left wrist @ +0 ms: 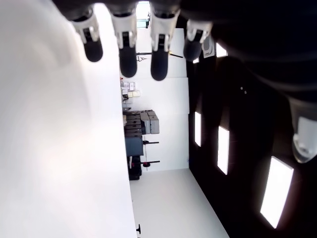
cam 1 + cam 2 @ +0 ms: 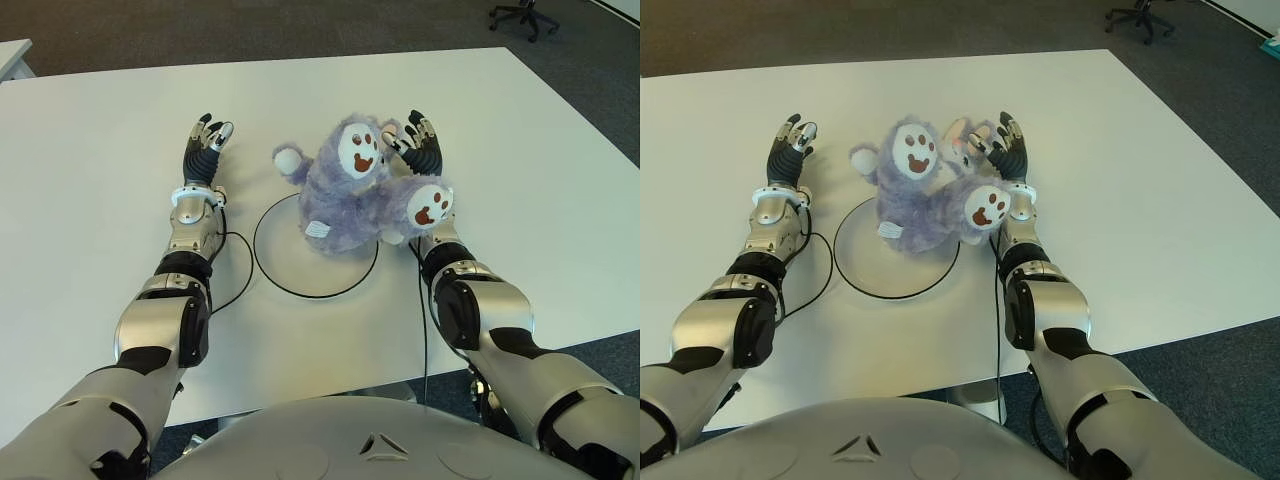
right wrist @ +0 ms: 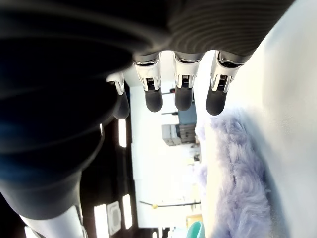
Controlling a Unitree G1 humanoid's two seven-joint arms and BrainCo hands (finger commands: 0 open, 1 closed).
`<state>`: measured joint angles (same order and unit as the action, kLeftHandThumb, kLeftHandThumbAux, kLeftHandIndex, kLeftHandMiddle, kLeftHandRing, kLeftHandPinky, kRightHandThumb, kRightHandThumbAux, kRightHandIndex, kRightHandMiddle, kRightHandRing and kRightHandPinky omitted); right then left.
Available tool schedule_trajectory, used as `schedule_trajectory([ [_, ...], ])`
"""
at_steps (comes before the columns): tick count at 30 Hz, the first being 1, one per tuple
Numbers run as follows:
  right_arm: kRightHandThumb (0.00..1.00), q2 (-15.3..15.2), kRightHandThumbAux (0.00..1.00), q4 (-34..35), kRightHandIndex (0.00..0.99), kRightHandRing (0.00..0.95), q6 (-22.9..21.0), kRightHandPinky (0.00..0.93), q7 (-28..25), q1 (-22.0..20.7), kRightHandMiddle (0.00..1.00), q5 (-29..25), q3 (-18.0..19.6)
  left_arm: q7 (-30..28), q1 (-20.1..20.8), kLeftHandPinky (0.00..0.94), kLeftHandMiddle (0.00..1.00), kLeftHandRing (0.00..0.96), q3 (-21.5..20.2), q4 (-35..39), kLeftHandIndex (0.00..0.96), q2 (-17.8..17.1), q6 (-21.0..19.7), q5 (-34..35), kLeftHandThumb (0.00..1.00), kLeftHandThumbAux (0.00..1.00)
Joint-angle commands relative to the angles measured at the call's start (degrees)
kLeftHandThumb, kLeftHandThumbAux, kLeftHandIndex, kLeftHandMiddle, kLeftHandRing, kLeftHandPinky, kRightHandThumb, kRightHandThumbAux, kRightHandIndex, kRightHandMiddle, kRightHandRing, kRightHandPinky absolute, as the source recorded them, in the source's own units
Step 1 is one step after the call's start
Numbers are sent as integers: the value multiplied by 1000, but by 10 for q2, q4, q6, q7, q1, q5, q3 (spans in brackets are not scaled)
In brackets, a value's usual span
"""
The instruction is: Put the doll into the plate.
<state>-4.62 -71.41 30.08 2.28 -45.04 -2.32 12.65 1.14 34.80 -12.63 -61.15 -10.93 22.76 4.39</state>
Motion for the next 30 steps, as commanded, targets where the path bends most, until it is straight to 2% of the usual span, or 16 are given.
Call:
schedule_trajectory([
  [1, 112, 14, 782, -35, 98, 52, -35, 98, 2, 55, 53, 0, 3, 14, -42, 115, 159, 139, -1, -28, 14, 15, -38, 1, 0, 437],
  [12, 126, 15, 784, -35, 98, 51, -38, 101, 1, 53, 54, -3, 5, 20, -43, 94, 153, 137, -2, -25, 0, 17, -55, 4, 0, 444],
  [15, 131, 15, 787, -35, 98, 50, -40, 96, 1, 53, 55, -2, 5, 23, -43, 160, 159, 150, -4, -27, 2, 17, -60, 5, 0, 447],
  [24, 134, 16, 788, -35, 96, 51, -39, 95, 2, 53, 56, -2, 5, 29, -40, 214, 176, 186, -5, -30, 12, 17, -67, 6, 0, 446],
  [27, 132, 16, 786, -36, 94, 50, -39, 94, 1, 53, 54, -2, 5, 30, -40, 212, 179, 193, -6, -30, 10, 18, -70, 7, 0, 443],
  [28, 132, 16, 785, -36, 94, 50, -39, 95, 1, 53, 53, -2, 5, 30, -40, 162, 175, 185, -6, -30, 10, 18, -70, 7, 0, 440],
  [30, 133, 16, 784, -36, 93, 49, -38, 95, 2, 53, 52, -2, 5, 30, -40, 128, 172, 179, -7, -29, 10, 18, -71, 8, 0, 438],
])
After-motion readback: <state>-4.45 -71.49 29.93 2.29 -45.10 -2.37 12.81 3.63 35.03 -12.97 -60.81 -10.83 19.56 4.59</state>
